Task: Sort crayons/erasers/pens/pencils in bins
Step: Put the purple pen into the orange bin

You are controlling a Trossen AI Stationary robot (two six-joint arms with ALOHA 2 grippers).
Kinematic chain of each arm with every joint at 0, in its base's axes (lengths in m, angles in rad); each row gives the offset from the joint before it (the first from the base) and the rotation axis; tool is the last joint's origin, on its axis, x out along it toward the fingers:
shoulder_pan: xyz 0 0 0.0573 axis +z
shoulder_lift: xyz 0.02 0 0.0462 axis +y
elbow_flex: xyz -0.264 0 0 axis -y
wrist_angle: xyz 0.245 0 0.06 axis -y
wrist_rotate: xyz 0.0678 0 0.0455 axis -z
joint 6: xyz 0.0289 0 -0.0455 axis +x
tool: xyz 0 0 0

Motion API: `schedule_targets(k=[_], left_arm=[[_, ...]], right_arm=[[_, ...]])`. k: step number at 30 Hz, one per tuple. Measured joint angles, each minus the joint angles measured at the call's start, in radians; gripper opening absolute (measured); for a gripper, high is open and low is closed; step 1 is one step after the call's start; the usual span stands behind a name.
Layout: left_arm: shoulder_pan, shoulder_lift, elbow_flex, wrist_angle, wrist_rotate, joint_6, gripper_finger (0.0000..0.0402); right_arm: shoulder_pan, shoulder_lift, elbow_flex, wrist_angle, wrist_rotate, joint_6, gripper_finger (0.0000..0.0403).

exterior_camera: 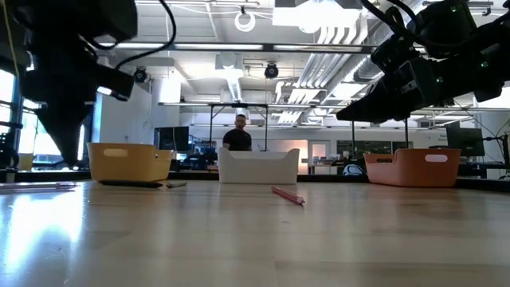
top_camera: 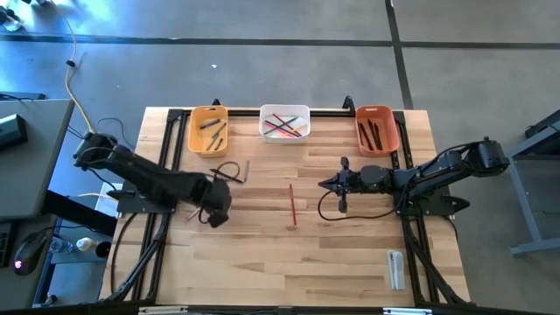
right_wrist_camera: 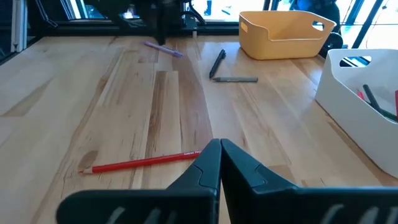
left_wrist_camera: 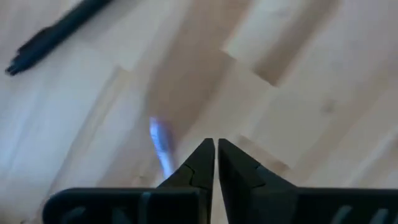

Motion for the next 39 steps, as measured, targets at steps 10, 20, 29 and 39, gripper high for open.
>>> schedule_targets(k=[10,20,29,39], left_arm=[[0.176,0.001,-0.066,-0.008,0.027,0.071,0.0119],[0.183,-0.006,-0.184,0.154,0.057,0.106,0.0140],[0.163,-0.006,-0.190,0.176,0.052,0.149,0.0031],[0.148,-0.096,-0.159,0.256,-0.019,0.165,0.0010]], right_arm=[[0.000,0.000,0.000,-0.007,0.000,-0.002,0.0000],[0.000,0.000,0.000,-0.006,0.000,-0.003,0.0000],[0.000,0.000,0.000,-0.006,-0.001,0.000,0.0000],[0.000,0.000,0.000,-0.017,-0.001,-0.018,0.0000]])
